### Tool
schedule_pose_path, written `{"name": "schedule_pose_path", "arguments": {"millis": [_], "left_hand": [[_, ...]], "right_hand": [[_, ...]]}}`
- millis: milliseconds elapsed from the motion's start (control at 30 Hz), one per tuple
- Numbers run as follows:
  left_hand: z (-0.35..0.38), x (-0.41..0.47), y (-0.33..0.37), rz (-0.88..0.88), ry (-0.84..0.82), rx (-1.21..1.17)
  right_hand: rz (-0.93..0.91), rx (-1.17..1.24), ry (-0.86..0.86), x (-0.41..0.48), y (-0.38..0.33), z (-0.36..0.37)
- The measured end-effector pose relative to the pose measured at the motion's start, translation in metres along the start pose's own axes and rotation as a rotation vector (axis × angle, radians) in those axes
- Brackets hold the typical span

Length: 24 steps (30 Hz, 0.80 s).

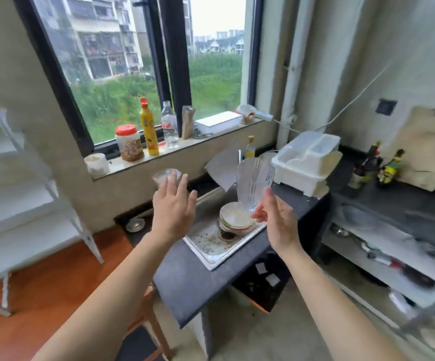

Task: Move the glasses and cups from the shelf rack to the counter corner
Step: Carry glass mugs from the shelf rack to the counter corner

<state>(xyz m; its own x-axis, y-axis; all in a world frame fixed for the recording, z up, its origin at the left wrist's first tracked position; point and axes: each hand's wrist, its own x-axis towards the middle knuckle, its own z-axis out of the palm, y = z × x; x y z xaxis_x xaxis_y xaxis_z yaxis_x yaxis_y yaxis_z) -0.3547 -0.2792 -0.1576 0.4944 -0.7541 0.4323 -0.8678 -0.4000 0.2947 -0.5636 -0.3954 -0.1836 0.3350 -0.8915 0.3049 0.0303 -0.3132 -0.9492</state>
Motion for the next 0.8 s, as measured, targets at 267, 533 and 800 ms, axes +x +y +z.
{"name": "schedule_pose_path", "arguments": {"millis": [267, 533, 800], "left_hand": [[0.093, -0.020, 0.242, 0.162, -0.113, -0.060], [0.191, 0.014, 0.418, 0.373, -0.223, -0.128], [0.318, 0.066, 0.638, 0.646, -0.343, -0.262]], "right_hand": [[0.065, -0.039, 0.187, -0.005, 0.032, -0.245], [0.113, -0.057, 0.480, 0.028, 0.072, -0.411], [0.212, -0.235, 0.741, 0.070, 0.114, -0.597]]}}
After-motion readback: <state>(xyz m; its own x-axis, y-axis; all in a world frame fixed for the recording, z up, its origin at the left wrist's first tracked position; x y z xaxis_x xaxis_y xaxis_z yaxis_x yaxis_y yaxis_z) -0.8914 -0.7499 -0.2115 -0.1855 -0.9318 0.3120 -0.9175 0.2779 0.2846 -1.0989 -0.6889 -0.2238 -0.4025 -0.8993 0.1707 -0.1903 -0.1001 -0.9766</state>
